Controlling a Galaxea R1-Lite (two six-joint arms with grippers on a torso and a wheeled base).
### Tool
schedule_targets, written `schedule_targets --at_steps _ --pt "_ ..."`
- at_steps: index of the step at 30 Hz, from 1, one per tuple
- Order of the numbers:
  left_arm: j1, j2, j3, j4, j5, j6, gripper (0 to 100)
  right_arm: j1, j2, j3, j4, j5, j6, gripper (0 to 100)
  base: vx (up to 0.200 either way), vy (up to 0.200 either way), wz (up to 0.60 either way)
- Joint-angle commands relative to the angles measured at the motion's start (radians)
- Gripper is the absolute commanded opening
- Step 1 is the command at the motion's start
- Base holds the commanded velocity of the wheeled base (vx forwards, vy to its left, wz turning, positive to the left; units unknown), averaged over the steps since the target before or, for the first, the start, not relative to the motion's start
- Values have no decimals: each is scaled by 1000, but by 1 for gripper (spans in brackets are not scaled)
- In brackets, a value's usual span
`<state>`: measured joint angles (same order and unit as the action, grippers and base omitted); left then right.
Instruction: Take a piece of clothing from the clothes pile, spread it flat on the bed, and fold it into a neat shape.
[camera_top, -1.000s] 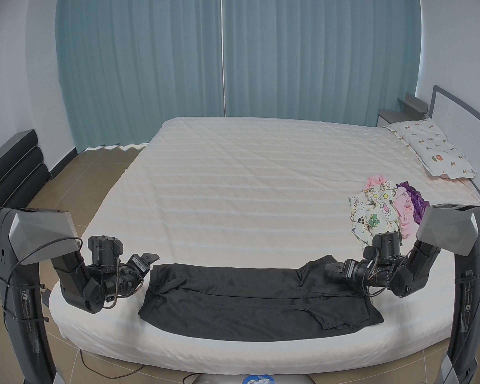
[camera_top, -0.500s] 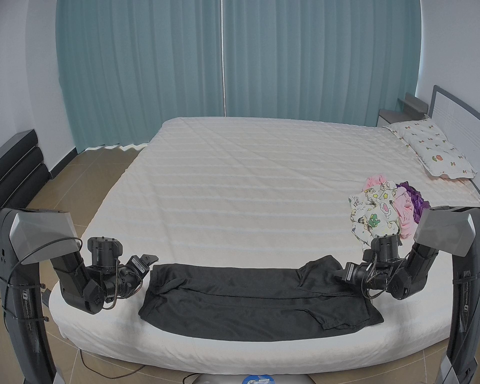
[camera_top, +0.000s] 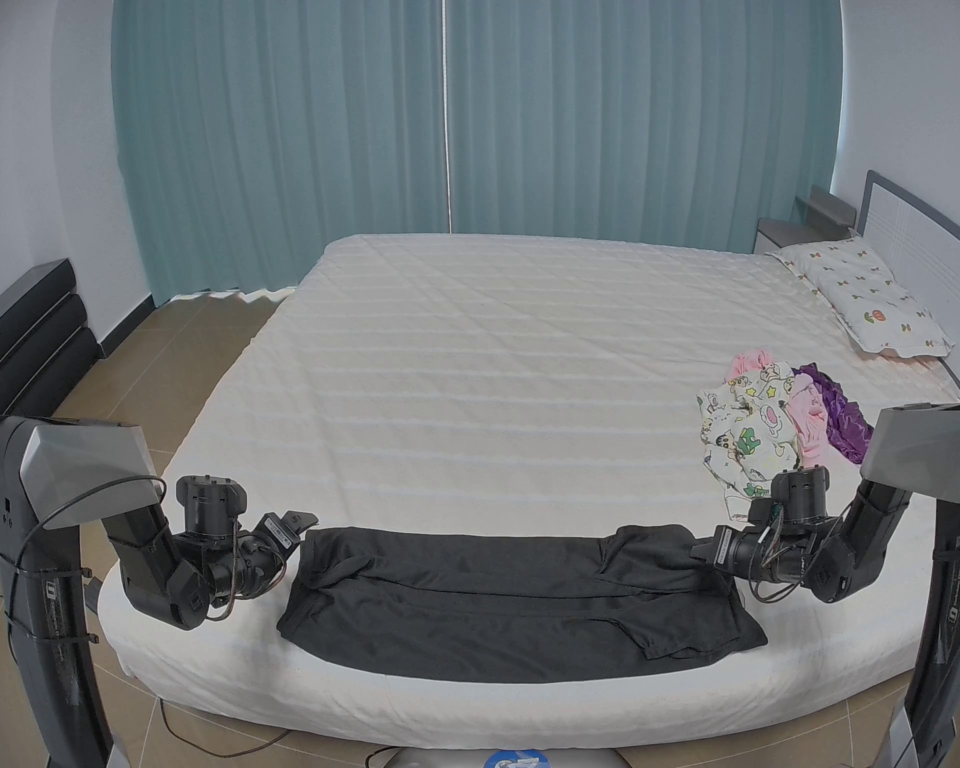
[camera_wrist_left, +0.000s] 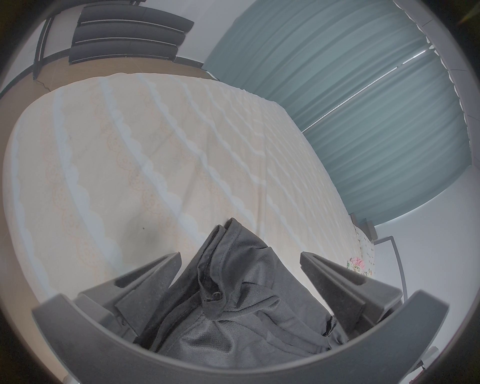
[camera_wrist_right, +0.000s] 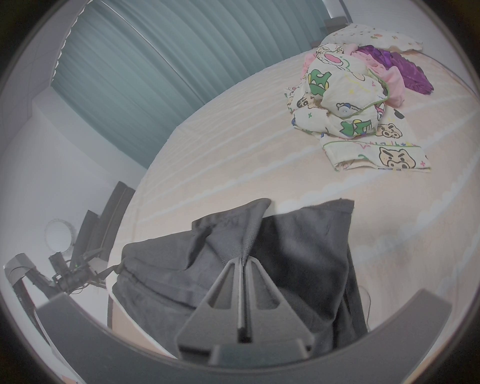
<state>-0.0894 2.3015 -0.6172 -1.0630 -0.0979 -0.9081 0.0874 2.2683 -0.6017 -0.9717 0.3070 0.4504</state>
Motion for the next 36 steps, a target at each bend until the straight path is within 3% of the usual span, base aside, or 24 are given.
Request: schedule_targets --at_steps 1,9,21,22,27,30,36 --pt "0 6 1 0 1 0 100 -12 -50 54 -16 30 -4 0 0 0 0" --pt "-1 6 1 0 1 0 100 -34 -61 120 -18 78 -9 0 0 0 0" --pt "-3 6 4 0 1 0 100 -51 -7 120 -18 72 -59 0 0 0 0" --pt "-3 6 4 0 1 0 100 -52 -7 122 -19 72 -61 100 0 0 0" --pt "-9 4 -10 14 10 0 100 -44 -38 123 -30 64 -18 100 0 0 0" --pt "-23 6 -24 35 64 20 100 -41 -58 129 -32 24 28 100 0 0 0" --pt "-64 6 -99 182 115 52 100 -17 -93 163 -35 -17 126 100 0 0 0"
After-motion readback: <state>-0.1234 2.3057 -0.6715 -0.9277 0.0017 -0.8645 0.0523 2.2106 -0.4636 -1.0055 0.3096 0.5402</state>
